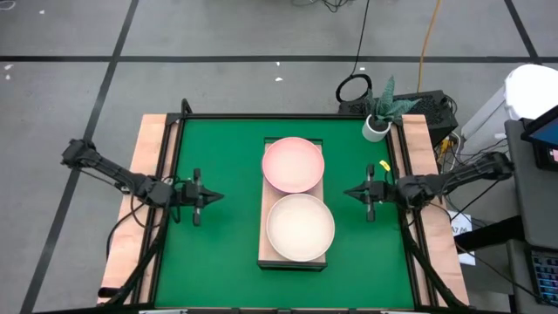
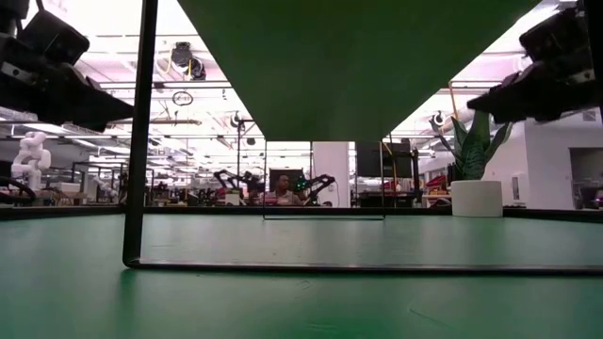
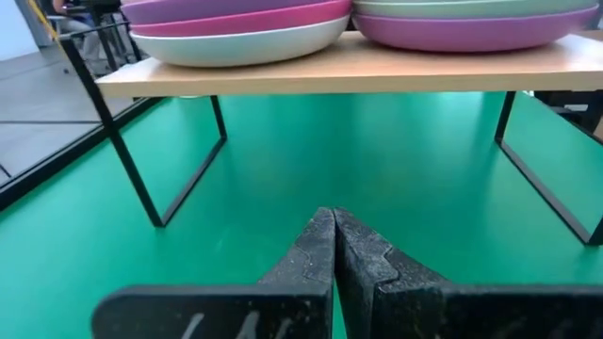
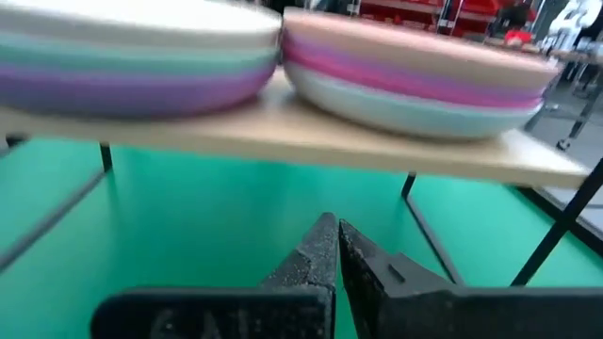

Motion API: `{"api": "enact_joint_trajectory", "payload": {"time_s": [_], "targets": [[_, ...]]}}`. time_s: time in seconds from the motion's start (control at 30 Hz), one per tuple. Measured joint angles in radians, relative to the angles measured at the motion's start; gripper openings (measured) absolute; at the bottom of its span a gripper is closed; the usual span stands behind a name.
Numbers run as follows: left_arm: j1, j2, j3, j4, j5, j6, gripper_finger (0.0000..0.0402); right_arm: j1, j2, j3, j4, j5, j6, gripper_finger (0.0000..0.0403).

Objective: Place and stack plates onto a shelf
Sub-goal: Return to Home Position

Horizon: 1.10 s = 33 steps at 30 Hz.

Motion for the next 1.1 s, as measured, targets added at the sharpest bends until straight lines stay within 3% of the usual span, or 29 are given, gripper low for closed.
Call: {"api": "enact_joint_trajectory", "payload": {"time_s": [0.53, 1.1], "targets": [[0.000, -0.208, 0.001, -0.122, -0.020, 0.084, 0.0001, -0.002, -0.124, -0.011, -0.134, 0.001, 0.036, 0.0000], [0.000, -0.277, 0.002, -0.125, -0.022, 0.115, 0.0001, -0.002, -0.281, -0.013, -0.145, -0.001, -0.090, 0.0000]]}}
